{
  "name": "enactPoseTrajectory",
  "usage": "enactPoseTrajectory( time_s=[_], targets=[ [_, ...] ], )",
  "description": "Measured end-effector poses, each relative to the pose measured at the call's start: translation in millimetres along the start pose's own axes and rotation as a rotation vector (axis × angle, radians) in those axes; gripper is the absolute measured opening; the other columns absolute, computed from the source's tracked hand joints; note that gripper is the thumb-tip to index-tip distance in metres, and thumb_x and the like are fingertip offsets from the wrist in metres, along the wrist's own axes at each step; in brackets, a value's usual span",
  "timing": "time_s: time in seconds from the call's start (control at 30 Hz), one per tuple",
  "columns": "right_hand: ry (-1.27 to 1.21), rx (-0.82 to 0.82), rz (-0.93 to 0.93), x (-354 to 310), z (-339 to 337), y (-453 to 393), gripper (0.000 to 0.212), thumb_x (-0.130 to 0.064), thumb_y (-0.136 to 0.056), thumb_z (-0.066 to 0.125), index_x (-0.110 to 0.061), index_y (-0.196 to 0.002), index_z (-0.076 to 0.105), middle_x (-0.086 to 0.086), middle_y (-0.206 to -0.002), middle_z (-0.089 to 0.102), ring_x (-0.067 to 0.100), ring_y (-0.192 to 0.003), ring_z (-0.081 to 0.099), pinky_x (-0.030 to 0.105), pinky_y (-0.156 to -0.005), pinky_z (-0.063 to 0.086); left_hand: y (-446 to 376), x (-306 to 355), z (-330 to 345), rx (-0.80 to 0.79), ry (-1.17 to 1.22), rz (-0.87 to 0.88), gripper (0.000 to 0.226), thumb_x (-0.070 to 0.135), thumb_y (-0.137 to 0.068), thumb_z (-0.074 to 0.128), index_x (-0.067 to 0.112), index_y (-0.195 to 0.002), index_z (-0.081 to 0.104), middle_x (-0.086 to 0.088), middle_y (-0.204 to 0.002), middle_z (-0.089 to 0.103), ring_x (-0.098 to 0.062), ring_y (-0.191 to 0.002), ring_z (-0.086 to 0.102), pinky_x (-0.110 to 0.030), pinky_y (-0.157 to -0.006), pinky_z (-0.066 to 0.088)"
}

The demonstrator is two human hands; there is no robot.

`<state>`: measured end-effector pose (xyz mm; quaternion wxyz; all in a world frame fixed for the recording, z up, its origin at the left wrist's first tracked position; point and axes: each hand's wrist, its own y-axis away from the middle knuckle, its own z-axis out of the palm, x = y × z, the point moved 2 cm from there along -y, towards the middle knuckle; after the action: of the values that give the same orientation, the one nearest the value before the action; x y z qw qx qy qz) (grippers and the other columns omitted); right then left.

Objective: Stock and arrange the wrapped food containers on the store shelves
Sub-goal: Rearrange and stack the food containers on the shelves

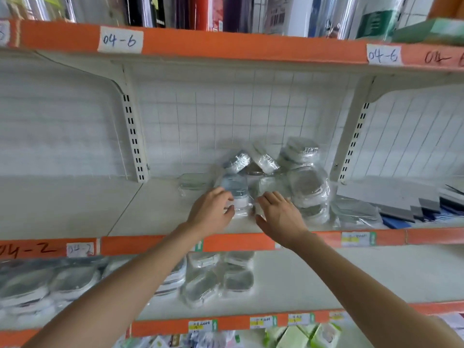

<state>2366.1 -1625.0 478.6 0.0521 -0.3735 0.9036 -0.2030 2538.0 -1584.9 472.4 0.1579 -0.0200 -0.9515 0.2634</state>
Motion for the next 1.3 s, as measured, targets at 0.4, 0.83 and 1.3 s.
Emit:
enactPoseTrajectory(
  time_s=[0.4, 0.83, 1.3],
  targets=[
    [-0.054, 0.007, 0.113, 90.7, 5.9, -124.6, 0.05, -0.038, -0.094, 0.047, -0.01, -0.135, 0.041, 0.005, -0.134, 0.043, 0.023, -0.125, 0.037, 0.03, -0.099, 0.032, -163.2, -28.2, 33.3, -0.113, -0.112, -0.234, 0.054, 0.04, -0.091, 0.058, 0.001, -0.127, 0.047, -0.014, -0.13, 0.046, -0.029, -0.12, 0.045, -0.037, -0.098, 0.039],
    [-0.202, -0.031, 0.289, 99.5, 35.8, -174.0, 0.052, -0.032, -0.093, 0.052, -0.006, -0.133, 0.033, 0.011, -0.134, 0.048, 0.028, -0.123, 0.044, 0.036, -0.09, 0.041, -186.0, -54.4, 29.0, -0.068, 0.044, -0.171, 0.03, 0.024, -0.071, 0.073, 0.011, -0.096, 0.063, -0.007, -0.092, 0.066, -0.026, -0.084, 0.061, -0.027, -0.063, 0.039],
    [-0.307, -0.075, -0.119, -116.5, 51.1, -200.2, 0.054, -0.033, -0.093, 0.051, -0.013, -0.138, 0.029, 0.005, -0.139, 0.042, 0.024, -0.128, 0.039, 0.035, -0.092, 0.042, -15.4, -210.7, -123.0, 0.008, -0.141, -0.332, 0.049, 0.021, -0.072, 0.072, 0.016, -0.12, 0.061, -0.004, -0.101, 0.068, -0.021, -0.084, 0.061, -0.018, -0.064, 0.033]
  ],
)
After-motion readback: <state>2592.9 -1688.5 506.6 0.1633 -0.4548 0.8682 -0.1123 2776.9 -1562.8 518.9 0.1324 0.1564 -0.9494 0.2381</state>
